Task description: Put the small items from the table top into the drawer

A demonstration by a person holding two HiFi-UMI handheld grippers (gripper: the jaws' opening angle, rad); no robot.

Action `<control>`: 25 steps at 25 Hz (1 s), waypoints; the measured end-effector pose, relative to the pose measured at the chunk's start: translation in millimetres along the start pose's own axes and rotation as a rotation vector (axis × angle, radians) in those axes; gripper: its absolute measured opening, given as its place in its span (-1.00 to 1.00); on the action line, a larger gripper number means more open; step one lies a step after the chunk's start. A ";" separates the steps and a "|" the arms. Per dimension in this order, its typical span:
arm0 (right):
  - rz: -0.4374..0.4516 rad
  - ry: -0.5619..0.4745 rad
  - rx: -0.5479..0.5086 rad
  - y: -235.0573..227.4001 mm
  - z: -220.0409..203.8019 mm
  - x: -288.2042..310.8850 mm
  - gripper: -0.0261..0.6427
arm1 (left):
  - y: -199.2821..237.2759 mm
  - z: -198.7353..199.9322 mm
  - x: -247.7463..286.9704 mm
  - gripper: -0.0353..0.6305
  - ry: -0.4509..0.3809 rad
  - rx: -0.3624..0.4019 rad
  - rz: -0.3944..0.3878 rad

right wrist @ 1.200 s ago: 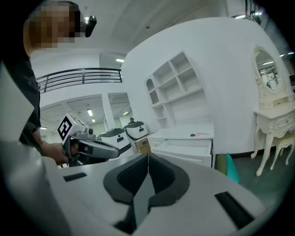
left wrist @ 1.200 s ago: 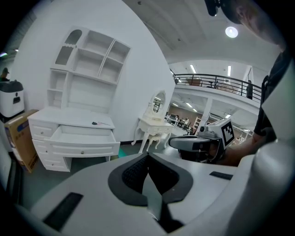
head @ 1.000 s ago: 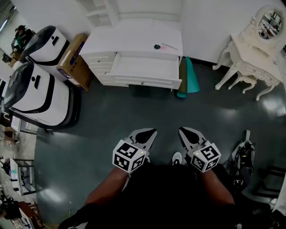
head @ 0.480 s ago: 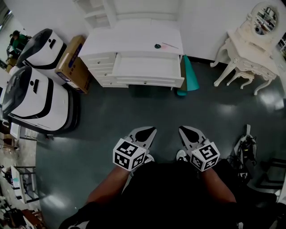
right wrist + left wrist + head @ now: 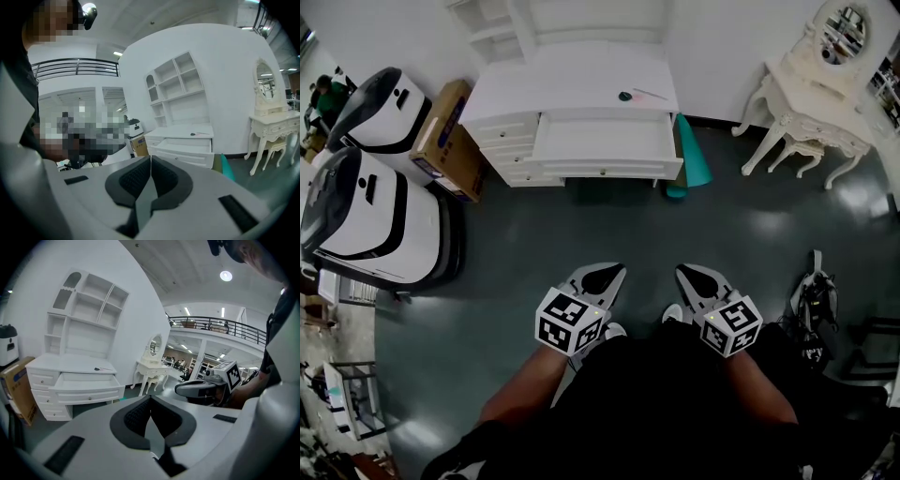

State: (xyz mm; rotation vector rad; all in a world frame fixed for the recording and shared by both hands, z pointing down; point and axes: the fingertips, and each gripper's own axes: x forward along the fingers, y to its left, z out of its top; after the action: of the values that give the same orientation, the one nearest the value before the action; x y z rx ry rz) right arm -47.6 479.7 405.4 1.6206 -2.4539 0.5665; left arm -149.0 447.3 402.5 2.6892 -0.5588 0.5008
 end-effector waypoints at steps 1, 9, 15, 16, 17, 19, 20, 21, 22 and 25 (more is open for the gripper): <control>-0.001 0.000 0.002 0.4 0.0 -0.7 -0.84 | -1.0 0.5 -1.4 -0.88 0.001 0.014 0.003; 0.029 0.003 -0.017 8.9 3.2 8.3 -0.84 | 5.8 -1.1 -4.8 -0.88 0.000 0.025 0.032; 0.032 0.012 0.004 -7.3 -1.4 16.4 -0.84 | 16.8 -3.0 4.6 -0.88 0.001 -0.018 0.056; 0.034 0.012 0.011 -10.6 -1.8 18.7 -0.84 | 18.6 -2.5 6.1 -0.88 -0.002 -0.025 0.060; 0.036 0.012 0.016 -13.6 -1.6 21.2 -0.84 | 20.6 -1.5 7.6 -0.88 -0.004 -0.031 0.064; 0.041 0.013 0.023 -19.3 0.7 27.0 -0.84 | 25.7 1.0 11.8 -0.88 -0.009 -0.057 0.065; 0.044 0.014 0.025 -22.0 2.0 30.3 -0.84 | 28.6 2.3 14.5 -0.88 -0.012 -0.076 0.062; 0.048 0.016 0.026 -24.7 2.9 33.9 -0.84 | 31.6 3.5 17.4 -0.88 -0.014 -0.092 0.061; 0.051 0.018 0.028 -27.7 3.5 37.5 -0.84 | 34.6 4.7 20.7 -0.88 -0.015 -0.102 0.061; 0.061 0.030 0.034 -38.8 5.0 47.4 -0.84 | 42.1 9.8 32.8 -0.88 -0.011 -0.111 0.067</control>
State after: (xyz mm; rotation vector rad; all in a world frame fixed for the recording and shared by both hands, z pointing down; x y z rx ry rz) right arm -31.2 423.9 425.1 1.5424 -2.4926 0.6392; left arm -136.5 396.9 418.1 2.5766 -0.6617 0.4598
